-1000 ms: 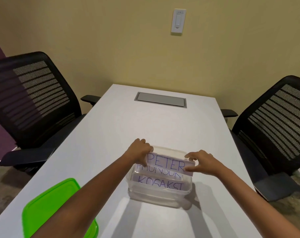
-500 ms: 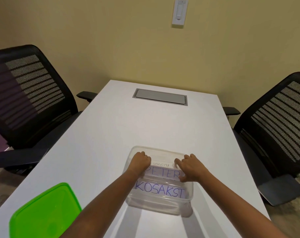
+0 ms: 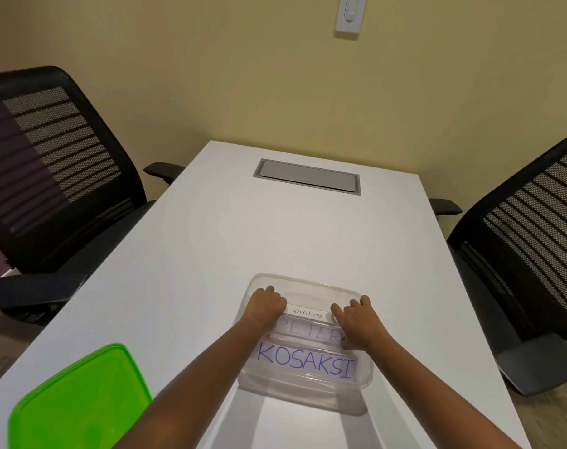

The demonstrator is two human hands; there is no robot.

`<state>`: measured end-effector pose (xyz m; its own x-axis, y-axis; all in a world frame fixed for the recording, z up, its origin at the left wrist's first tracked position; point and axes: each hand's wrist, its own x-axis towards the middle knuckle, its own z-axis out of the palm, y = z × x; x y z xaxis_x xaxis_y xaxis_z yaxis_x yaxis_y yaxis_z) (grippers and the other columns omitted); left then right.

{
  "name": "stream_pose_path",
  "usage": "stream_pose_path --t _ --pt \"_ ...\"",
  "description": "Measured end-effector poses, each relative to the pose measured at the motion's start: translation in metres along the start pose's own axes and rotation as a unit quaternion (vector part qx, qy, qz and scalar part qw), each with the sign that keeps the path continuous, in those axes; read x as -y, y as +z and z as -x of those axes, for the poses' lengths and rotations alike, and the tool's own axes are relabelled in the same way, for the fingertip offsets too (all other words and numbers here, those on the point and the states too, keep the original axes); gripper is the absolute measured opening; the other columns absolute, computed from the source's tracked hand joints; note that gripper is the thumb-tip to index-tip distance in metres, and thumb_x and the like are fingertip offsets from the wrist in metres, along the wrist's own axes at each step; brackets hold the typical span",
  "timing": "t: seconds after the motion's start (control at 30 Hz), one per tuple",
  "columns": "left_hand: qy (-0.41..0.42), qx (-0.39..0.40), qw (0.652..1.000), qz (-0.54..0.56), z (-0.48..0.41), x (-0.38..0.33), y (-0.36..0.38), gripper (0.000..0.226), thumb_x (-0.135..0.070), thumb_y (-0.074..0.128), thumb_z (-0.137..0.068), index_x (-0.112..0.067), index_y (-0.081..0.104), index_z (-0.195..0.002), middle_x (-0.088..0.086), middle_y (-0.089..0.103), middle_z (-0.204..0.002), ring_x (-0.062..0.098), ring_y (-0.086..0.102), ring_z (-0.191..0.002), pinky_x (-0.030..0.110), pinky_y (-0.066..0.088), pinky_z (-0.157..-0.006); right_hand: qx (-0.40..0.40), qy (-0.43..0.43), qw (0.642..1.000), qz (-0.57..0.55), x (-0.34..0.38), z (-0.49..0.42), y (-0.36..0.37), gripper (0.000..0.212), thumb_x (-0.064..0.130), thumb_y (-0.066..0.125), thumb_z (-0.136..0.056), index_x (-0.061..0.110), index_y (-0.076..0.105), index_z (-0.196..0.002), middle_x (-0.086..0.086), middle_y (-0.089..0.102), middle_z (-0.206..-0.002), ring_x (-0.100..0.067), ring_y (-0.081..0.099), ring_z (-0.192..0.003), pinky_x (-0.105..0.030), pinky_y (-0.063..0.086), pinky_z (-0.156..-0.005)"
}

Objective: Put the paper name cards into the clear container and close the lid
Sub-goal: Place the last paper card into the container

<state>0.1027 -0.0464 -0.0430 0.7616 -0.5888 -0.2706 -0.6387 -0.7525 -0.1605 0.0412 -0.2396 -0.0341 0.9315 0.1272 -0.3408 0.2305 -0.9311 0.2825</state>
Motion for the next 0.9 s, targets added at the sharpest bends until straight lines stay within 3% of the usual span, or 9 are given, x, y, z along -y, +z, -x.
stream_pose_path --t 0.07,0.17,0.33,0.47,0.57,0.63,0.67,0.9 --pt "-0.008 -0.004 1.000 0.004 0.000 0.002 0.003 0.034 0.004 0.051 -0.086 0.001 0.054 -0.120 0.017 0.060 -0.122 0.032 0.051 -0.117 0.031 0.042 -0.078 -0.004 0.009 1.000 -0.008 0.002 0.000 0.001 0.051 0.026 0.054 -0.084 0.009 0.039 -0.130 -0.013 0.065 -0.116 -0.029 0.053 -0.112 -0.039 0.028 -0.102" --pt "-0.018 -0.009 0.999 0.025 0.003 0.005 0.007 0.035 0.002 0.047 -0.089 0.000 0.052 -0.124 0.017 0.055 -0.128 0.031 0.051 -0.119 0.037 0.043 -0.095 -0.016 0.027 0.999 -0.028 0.005 0.001 0.003 0.043 0.018 0.049 -0.087 0.010 0.042 -0.129 -0.011 0.065 -0.116 -0.028 0.054 -0.110 -0.038 0.029 -0.102" --pt "-0.028 -0.037 0.997 0.066 0.014 0.003 0.009 0.035 -0.001 0.041 -0.092 -0.004 0.049 -0.127 0.015 0.053 -0.128 0.028 0.053 -0.117 0.037 0.042 -0.095 -0.036 0.043 0.997 -0.047 0.008 0.007 0.004 0.038 0.010 0.042 -0.090 0.011 0.044 -0.128 -0.010 0.064 -0.116 -0.028 0.054 -0.109 -0.037 0.030 -0.101" --pt "-0.041 -0.095 0.989 0.109 0.027 0.002 0.003 0.038 -0.005 0.040 -0.093 -0.007 0.051 -0.129 0.012 0.055 -0.128 0.025 0.053 -0.116 0.036 0.042 -0.094 -0.072 0.063 0.989 -0.114 0.015 0.016 -0.003 0.042 0.013 0.041 -0.092 0.018 0.042 -0.133 -0.005 0.060 -0.126 -0.026 0.051 -0.118 -0.039 0.029 -0.106" --pt "-0.028 -0.230 0.961 0.150 0.051 0.004 -0.008 0.032 -0.004 0.064 -0.080 -0.004 0.068 -0.111 0.014 0.069 -0.109 0.028 0.066 -0.099 0.032 0.054 -0.082 -0.121 0.081 0.975 -0.171 0.022 0.027 -0.013 0.038 0.018 0.042 -0.092 0.022 0.047 -0.130 0.001 0.061 -0.127 -0.021 0.052 -0.118 -0.035 0.033 -0.102" --pt "-0.016 -0.290 0.943 0.161 0.069 0.006 -0.012 0.032 0.003 0.081 -0.056 -0.006 0.076 -0.087 0.011 0.075 -0.084 0.027 0.073 -0.074 0.030 0.060 -0.062 -0.159 0.106 0.959 -0.209 0.027 0.035 -0.021 0.035 0.019 0.042 -0.092 0.023 0.052 -0.125 0.004 0.065 -0.122 -0.018 0.056 -0.114 -0.032 0.037 -0.097" --pt "-0.022 -0.307 0.936 0.169 0.078 0.006 -0.014 0.035 0.005 0.082 -0.051 -0.007 0.077 -0.083 0.009 0.075 -0.081 0.025 0.073 -0.070 0.028 0.060 -0.061 -0.176 0.123 0.949 -0.233 0.030 0.039 -0.026 0.034 0.018 0.041 -0.092 0.022 0.055 -0.122 0.004 0.067 -0.118 -0.018 0.057 -0.112 -0.032 0.038 -0.095" --pt "-0.105 -0.334 0.922 0.167 0.130 0.011 -0.009 0.051 0.006 0.079 -0.048 -0.008 0.076 -0.097 0.010 0.076 -0.094 0.024 0.075 -0.086 0.032 0.061 -0.073 -0.281 0.149 0.857 -0.405 0.066 0.067 -0.062 0.025 0.008 0.048 -0.089 0.010 0.069 -0.102 -0.004 0.073 -0.103 -0.023 0.065 -0.099 -0.037 0.050 -0.087"
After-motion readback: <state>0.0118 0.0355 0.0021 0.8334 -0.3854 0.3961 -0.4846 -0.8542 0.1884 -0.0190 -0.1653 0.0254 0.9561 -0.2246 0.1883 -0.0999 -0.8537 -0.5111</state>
